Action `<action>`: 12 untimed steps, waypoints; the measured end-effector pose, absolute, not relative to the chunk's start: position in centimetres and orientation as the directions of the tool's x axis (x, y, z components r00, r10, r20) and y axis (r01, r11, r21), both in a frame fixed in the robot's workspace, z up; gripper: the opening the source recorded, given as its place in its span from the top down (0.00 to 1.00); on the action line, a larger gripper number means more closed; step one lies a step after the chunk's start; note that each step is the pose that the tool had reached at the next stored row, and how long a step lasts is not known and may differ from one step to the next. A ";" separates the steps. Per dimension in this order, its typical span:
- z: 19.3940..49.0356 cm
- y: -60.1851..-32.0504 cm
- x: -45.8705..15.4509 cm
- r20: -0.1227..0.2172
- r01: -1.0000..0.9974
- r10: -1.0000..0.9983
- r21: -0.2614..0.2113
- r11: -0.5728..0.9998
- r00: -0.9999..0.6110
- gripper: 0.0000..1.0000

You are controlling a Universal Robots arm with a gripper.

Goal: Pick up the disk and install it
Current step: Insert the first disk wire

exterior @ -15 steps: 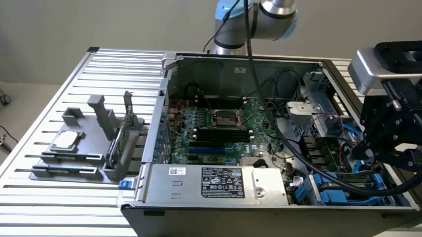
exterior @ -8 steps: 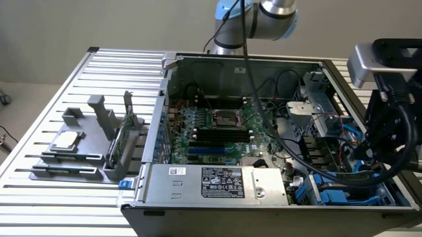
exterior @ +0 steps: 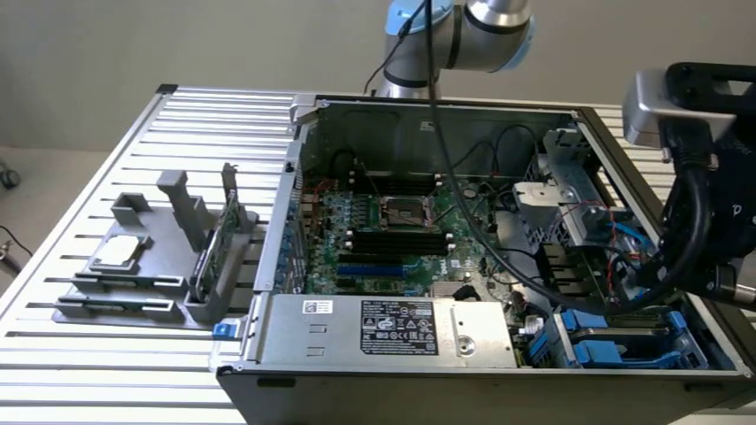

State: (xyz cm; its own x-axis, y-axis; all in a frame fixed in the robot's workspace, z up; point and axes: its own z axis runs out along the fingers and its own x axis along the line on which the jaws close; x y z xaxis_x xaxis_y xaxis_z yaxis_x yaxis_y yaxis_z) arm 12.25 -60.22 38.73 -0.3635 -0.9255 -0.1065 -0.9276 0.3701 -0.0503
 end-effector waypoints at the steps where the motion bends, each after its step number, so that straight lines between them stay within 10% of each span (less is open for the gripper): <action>1: 38.7 -60.2 12.3 -0.107 -0.921 -0.919 -0.050 0.387 -0.380 0.89; 12: 38.7 -60.2 12.3 -0.106 -0.825 -0.824 -0.050 0.563 -0.556 0.89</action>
State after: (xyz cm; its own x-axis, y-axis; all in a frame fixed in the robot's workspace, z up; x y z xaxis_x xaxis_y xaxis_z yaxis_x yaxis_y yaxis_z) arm 12.25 -60.22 38.71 -0.5564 -0.8241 -0.1065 -0.8247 0.5633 -0.0504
